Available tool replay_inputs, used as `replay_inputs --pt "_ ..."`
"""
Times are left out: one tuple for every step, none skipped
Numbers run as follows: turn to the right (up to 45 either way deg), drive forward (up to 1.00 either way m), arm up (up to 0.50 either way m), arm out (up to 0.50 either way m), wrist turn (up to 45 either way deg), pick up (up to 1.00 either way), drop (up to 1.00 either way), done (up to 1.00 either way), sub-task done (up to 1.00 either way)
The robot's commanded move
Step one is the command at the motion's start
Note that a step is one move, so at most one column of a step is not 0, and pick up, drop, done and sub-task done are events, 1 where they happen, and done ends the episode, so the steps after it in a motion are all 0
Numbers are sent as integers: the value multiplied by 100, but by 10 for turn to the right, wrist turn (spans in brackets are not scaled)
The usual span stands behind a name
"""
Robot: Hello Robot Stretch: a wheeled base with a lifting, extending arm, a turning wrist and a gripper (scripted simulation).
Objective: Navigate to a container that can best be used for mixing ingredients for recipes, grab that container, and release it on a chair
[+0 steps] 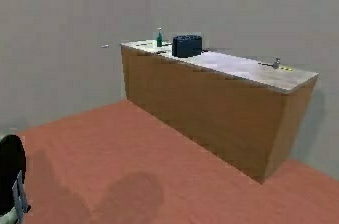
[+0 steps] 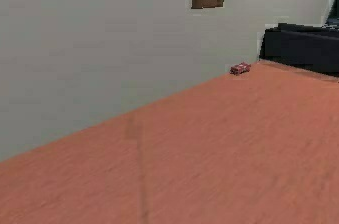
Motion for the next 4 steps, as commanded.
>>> replay_inputs --pt "-60 0 0 0 0 0 0 0 0" --pt "0 95 0 0 0 0 0 0 0" --pt "-330 0 0 0 0 0 0 0 0" --pt "0 100 0 0 0 0 0 0 0"
